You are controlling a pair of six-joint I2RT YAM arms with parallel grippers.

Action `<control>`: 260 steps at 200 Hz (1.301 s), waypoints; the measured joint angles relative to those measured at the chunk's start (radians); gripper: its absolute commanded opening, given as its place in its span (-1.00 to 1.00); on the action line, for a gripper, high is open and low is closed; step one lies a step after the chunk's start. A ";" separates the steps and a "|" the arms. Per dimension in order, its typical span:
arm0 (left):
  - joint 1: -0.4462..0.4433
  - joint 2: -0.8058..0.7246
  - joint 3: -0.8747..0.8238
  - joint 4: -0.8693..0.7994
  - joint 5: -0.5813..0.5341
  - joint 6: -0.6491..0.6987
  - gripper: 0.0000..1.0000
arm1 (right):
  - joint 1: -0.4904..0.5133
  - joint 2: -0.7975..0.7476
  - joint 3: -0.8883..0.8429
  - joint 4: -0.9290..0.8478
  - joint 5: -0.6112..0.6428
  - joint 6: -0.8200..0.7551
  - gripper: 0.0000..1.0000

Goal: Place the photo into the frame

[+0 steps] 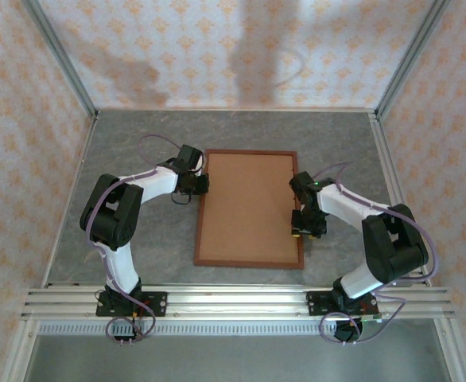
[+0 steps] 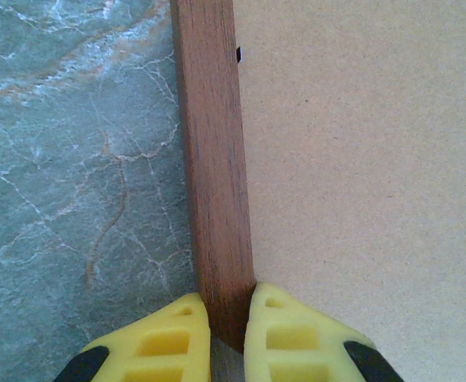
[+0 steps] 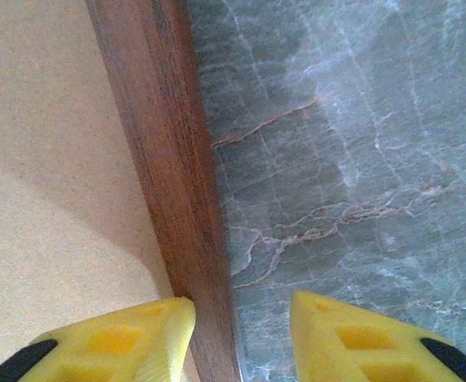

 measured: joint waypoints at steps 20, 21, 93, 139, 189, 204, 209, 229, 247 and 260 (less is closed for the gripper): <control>0.000 0.000 0.000 0.000 0.000 0.000 -0.77 | 0.005 0.004 0.000 0.005 -0.008 0.001 -0.23; 0.000 0.000 0.000 0.000 0.000 0.000 -0.77 | 0.005 0.004 0.000 0.006 -0.008 0.001 -0.23; 0.000 0.000 0.000 -0.003 -0.003 0.000 -0.77 | 0.071 0.016 -0.029 0.070 -0.009 0.042 -0.25; 0.001 0.000 0.000 -0.003 -0.009 0.000 -0.77 | 0.091 0.021 -0.031 0.085 -0.008 0.044 -0.21; 0.002 0.000 0.000 -0.003 -0.014 0.000 -0.77 | 0.092 0.002 0.014 0.035 0.013 0.010 -0.05; 0.002 0.000 0.000 -0.003 -0.014 0.000 -0.77 | 0.078 -0.028 0.052 0.035 0.007 -0.006 0.01; 0.002 0.000 0.000 -0.003 -0.014 0.000 -0.77 | 0.065 -0.039 0.066 0.037 0.004 -0.011 0.02; 0.002 -0.001 0.000 -0.003 -0.014 0.000 -0.77 | -0.026 -0.055 0.119 0.064 -0.028 -0.028 0.05; 0.002 -0.002 0.000 -0.003 -0.014 0.000 -0.77 | -0.106 -0.023 0.160 0.110 -0.064 -0.034 0.04; 0.002 -0.002 0.000 -0.003 -0.014 0.000 -0.77 | -0.146 0.037 0.198 0.146 -0.090 -0.038 0.02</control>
